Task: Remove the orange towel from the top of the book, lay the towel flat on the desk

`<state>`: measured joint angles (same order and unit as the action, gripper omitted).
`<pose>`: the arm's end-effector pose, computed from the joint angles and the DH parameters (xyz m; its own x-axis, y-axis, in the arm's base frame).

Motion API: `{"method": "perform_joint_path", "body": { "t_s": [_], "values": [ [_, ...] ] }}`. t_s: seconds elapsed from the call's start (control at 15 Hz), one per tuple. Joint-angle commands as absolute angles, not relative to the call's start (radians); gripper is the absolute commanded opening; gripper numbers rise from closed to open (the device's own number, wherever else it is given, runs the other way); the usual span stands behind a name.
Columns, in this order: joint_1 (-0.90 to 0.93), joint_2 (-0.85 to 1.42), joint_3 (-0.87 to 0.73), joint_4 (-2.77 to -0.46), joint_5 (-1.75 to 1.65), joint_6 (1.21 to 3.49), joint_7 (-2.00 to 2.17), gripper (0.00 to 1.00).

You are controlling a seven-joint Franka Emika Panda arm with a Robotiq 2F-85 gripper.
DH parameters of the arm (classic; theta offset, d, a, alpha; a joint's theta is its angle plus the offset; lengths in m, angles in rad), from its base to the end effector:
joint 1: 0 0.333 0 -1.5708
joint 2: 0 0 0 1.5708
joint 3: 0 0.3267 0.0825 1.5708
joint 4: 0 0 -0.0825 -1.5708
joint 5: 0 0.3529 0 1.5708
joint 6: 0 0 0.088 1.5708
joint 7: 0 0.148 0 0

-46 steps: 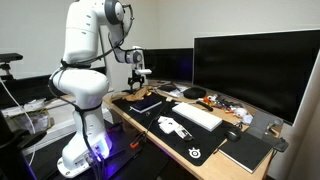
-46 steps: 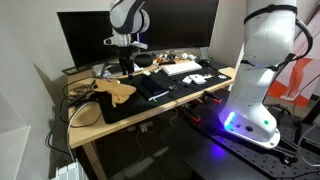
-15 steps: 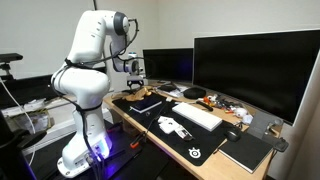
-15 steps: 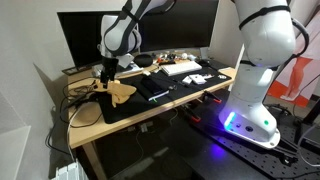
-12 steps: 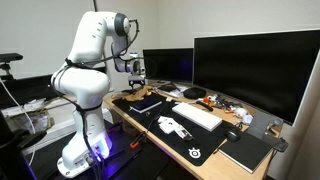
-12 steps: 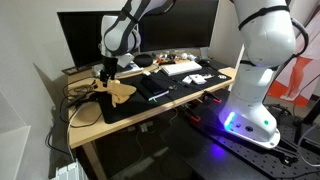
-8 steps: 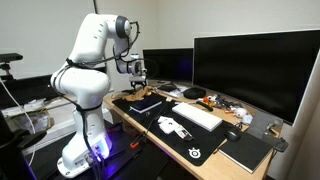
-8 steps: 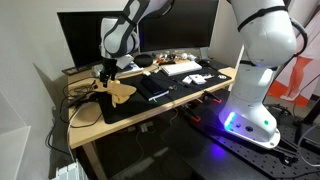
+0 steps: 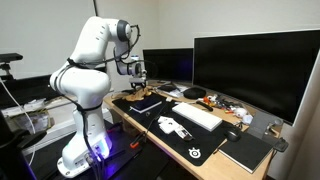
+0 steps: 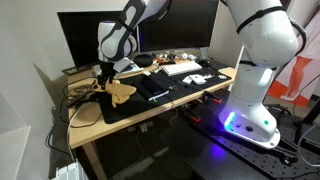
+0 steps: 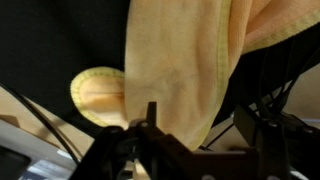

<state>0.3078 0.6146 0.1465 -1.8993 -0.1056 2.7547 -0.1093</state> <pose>0.5866 0.2831 0.1963 0.7882 0.5630 0.2486 0.5800 -0.8146 0.0055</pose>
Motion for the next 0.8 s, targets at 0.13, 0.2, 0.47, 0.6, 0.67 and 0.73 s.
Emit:
{"method": "perform_joint_path", "body": {
  "t_s": [0.13,0.2,0.47,0.6,0.67,0.73],
  "values": [
    [0.328,0.627,0.135,-1.863,-0.13,2.715,-0.073,0.33],
    [0.329,0.627,0.134,-1.862,-0.131,2.715,-0.073,0.26],
    [0.33,0.626,0.136,-1.863,-0.131,2.705,-0.075,0.0],
    [0.332,0.627,0.135,-1.865,-0.133,2.702,-0.074,0.0],
    [0.333,0.627,0.135,-1.866,-0.133,2.7,-0.075,0.0],
    [0.332,0.624,0.136,-1.87,-0.133,2.7,-0.075,0.0]
  ]
}}
